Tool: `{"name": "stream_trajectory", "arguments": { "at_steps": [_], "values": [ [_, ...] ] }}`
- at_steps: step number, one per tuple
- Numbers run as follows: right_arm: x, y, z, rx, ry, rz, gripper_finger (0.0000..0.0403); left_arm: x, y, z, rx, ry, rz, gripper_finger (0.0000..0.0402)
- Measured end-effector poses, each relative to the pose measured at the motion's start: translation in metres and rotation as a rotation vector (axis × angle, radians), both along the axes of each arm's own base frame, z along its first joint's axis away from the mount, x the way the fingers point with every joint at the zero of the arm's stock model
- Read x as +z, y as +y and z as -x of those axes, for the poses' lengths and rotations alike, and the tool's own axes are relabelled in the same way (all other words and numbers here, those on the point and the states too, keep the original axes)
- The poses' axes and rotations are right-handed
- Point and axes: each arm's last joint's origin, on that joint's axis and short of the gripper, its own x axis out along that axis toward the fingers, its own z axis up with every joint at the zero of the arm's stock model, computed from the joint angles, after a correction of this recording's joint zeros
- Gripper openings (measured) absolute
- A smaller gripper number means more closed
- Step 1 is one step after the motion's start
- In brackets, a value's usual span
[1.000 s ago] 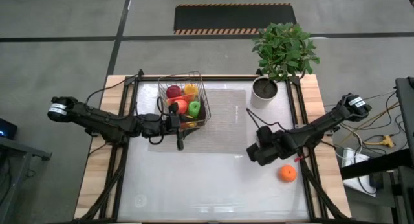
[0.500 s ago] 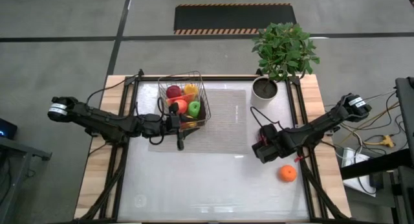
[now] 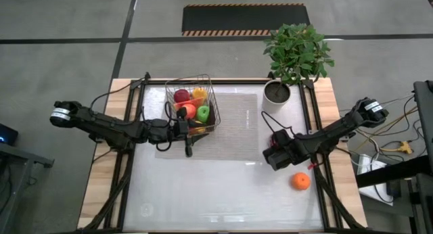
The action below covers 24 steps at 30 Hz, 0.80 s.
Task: Build produce basket
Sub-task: Put the purple grapes into the brown wire basket
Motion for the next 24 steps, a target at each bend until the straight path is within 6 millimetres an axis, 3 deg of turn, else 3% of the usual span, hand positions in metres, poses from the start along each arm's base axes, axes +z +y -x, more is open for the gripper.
{"name": "stream_trajectory", "arguments": {
  "at_steps": [16, 20, 24],
  "values": [
    [-0.0026, 0.0, -0.0013, 0.016, -0.023, 0.01, 0.0028, -0.0001, 0.0, -0.0001, 0.0, 0.0, 0.0, 0.0139],
    [-0.0026, 0.0002, -0.0015, 0.031, -0.019, 0.011, 0.0028, -0.0001, 0.0, -0.0001, 0.0, 0.0, 0.0, 0.0139],
    [-0.003, 0.0012, -0.0011, 0.042, 0.0, -0.024, 0.0062, -0.0001, 0.0, -0.0001, 0.0, 0.0, 0.0, 0.0139]
  ]
}}
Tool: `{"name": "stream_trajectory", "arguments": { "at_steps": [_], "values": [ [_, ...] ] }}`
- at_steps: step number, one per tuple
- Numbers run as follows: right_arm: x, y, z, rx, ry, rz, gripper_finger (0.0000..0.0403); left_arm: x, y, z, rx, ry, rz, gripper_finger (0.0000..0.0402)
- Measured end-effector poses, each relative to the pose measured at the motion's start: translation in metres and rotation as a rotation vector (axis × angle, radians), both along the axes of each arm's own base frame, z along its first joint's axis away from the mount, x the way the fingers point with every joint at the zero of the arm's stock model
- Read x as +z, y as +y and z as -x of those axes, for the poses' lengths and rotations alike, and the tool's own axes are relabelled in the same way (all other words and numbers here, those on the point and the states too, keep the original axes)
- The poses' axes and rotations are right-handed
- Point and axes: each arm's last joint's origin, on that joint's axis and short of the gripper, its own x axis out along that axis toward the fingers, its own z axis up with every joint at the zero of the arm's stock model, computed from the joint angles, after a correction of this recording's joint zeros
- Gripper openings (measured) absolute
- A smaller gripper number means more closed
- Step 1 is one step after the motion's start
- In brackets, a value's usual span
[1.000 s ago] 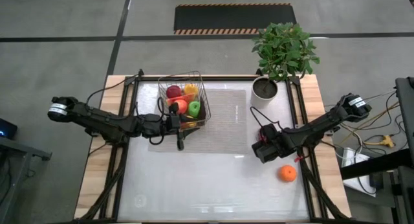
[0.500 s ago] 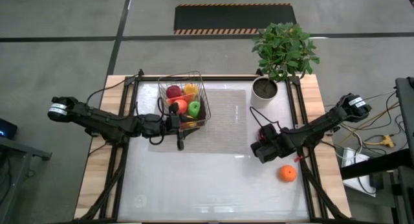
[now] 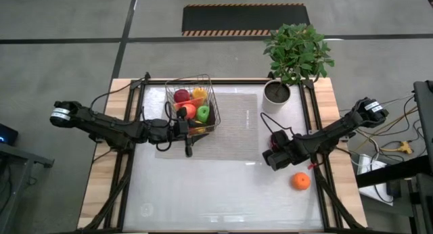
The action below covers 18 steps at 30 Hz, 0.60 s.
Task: Build produce basket
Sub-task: Put the purple grapes into the brown wire basket
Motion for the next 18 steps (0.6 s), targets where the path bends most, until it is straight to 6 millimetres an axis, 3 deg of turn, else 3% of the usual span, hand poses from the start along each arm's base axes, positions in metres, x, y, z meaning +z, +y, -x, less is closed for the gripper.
{"name": "stream_trajectory", "arguments": {
  "at_steps": [9, 18],
  "values": [
    [-0.001, 0.001, -0.001, 0.013, 0.008, -0.01, 0.0177, 0.0, 0.0, 0.0, 0.0, 0.0, 0.0, 0.0139],
    [-0.023, 0.004, -0.008, 0.027, 0.115, 0.036, 0.0206, 0.0, 0.0, 0.0, 0.0, 0.001, 0.0, 0.0139]
  ]
}}
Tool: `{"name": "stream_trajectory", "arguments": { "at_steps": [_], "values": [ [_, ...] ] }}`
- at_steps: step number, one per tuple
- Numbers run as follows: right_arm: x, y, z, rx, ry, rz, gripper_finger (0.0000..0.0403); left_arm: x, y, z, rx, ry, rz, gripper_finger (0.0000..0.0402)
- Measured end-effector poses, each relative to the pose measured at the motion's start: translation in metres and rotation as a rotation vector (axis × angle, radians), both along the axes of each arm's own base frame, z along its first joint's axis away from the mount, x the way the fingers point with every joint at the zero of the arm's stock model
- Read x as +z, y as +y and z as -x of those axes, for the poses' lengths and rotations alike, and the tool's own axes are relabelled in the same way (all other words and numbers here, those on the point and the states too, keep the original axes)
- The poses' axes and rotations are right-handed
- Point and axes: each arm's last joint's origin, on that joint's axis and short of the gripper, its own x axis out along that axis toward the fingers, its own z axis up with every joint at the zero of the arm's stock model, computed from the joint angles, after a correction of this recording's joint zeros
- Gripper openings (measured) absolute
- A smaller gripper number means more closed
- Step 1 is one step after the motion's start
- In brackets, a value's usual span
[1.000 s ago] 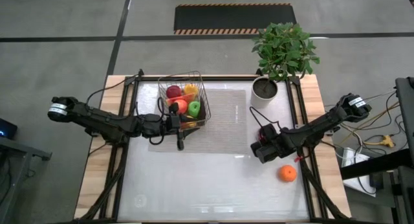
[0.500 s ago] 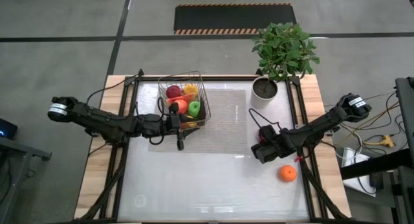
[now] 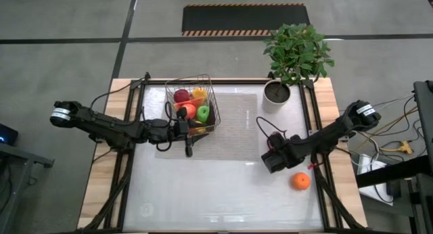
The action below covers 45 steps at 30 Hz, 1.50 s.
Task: Build produce basket
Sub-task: Put the purple grapes into the brown wire basket
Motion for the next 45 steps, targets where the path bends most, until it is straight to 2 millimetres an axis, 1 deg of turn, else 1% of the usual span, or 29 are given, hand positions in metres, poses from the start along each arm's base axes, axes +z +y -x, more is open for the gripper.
{"name": "stream_trajectory", "arguments": {
  "at_steps": [3, 6, 16, 20, 23, 27, 32, 38, 42, 45],
  "values": [
    [-0.005, 0.001, -0.002, 0.001, 0.02, 0.009, 0.0196, 0.0, 0.0, 0.0, 0.0, 0.0, 0.0, 0.0139],
    [-0.005, 0.001, -0.002, 0.001, 0.02, 0.007, 0.0176, 0.0, 0.0, 0.0, 0.0, 0.0, 0.0, 0.0139],
    [0.004, 0.001, -0.001, 0.025, -0.029, -0.024, 0.0068, 0.0, 0.0, 0.0, 0.0, 0.0, 0.0, 0.0139],
    [0.007, 0.001, -0.001, 0.037, -0.043, -0.03, 0.004, 0.0, 0.0, 0.0, 0.0, 0.0, 0.0, 0.0139],
    [0.009, 0.0, 0.0, 0.047, -0.056, -0.032, 0.0034, 0.0, 0.0, 0.0, 0.0, 0.0, -0.001, 0.0139],
    [0.015, 0.0, 0.001, 0.061, -0.08, -0.041, 0.0037, 0.0, 0.0, 0.0, 0.0, 0.0, -0.001, 0.0139],
    [0.032, 0.001, -0.003, 0.127, -0.136, -0.058, 0.0034, 0.001, 0.0, 0.001, 0.009, -0.003, -0.011, 0.0139],
    [0.052, 0.007, -0.019, 0.311, -0.271, -0.028, 0.0029, 0.017, 0.002, 0.011, 0.007, -0.07, -0.07, 0.0139],
    [0.059, 0.013, -0.034, 0.469, -0.386, -0.006, 0.0029, 0.032, 0.004, 0.024, 0.009, -0.134, -0.104, 0.0139],
    [0.068, 0.018, -0.046, 0.598, -0.506, 0.036, 0.0029, 0.041, 0.005, 0.032, 0.011, -0.172, -0.101, 0.0139]
  ]
}}
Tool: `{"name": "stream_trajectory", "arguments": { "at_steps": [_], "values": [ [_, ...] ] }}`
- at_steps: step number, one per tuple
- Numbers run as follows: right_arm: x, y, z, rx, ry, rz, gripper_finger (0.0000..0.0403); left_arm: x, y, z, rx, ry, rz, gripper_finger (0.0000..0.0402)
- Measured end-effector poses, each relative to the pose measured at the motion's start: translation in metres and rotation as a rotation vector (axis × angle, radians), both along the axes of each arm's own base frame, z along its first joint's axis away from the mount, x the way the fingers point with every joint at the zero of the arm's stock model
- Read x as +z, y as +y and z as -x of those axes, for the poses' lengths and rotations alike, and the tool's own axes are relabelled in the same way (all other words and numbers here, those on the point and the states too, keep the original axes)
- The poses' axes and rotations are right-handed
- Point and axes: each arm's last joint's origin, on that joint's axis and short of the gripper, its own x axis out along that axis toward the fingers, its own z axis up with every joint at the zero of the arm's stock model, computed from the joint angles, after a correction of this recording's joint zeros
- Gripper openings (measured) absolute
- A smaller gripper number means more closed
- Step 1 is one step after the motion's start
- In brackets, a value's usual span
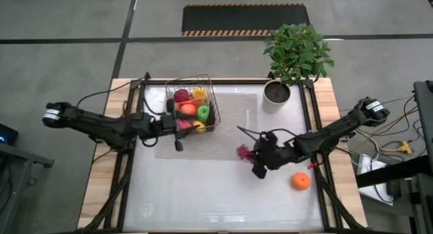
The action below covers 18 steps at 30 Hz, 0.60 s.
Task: Build produce basket
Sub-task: Put the purple grapes into the brown wire basket
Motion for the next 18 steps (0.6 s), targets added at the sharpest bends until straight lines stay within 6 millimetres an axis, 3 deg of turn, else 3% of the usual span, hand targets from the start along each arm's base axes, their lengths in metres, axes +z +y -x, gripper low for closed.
{"name": "stream_trajectory", "arguments": {
  "at_steps": [5, 10, 18],
  "values": [
    [0.025, 0.005, -0.022, 0.158, -0.294, 0.126, 0.0029, 0.005, 0.001, 0.011, 0.001, -0.033, -0.027, 0.0139],
    [0.047, -0.008, -0.042, 0.187, -0.533, 0.255, 0.0028, -0.002, 0.003, 0.022, -0.001, -0.087, -0.024, 0.0139],
    [0.056, -0.052, -0.074, 0.057, -0.583, 0.319, 0.0028, -0.005, 0.005, 0.04, 0.023, -0.178, -0.125, 0.0139]
  ]
}}
